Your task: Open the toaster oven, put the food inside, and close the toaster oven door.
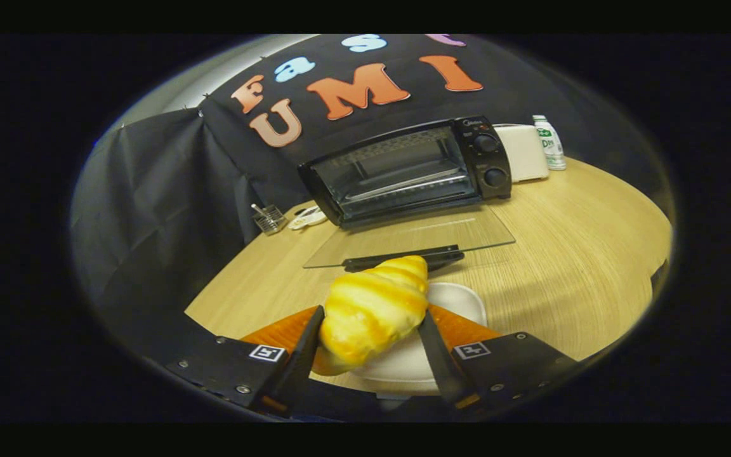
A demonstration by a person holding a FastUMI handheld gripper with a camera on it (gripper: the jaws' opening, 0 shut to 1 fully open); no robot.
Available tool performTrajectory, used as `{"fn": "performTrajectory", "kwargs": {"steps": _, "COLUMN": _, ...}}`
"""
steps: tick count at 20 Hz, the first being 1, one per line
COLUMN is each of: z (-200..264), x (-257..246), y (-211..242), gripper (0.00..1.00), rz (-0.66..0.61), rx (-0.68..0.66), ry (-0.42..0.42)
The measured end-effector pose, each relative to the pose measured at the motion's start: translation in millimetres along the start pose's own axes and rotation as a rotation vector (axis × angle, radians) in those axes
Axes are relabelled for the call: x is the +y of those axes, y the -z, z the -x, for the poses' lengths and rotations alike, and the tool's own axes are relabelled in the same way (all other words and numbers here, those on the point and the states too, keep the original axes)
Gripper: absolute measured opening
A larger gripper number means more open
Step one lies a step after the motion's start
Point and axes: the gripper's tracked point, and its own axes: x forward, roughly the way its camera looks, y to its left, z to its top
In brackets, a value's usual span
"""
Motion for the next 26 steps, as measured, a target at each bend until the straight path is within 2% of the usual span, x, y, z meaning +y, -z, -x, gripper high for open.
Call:
{"fn": "performTrajectory", "kwargs": {"steps": 4, "z": -11, "x": 15, "y": -24, "gripper": 0.81, "rz": -0.068, "rx": -0.038, "ry": -0.101}}
{"fn": "performTrajectory", "kwargs": {"steps": 9, "z": -33, "x": 19, "y": -70, "gripper": 0.81, "rz": -0.108, "rx": -0.115, "ry": -0.141}}
{"fn": "performTrajectory", "kwargs": {"steps": 26, "z": -140, "x": -15, "y": -164, "gripper": 0.81, "rz": -0.165, "rx": -0.193, "ry": -0.116}}
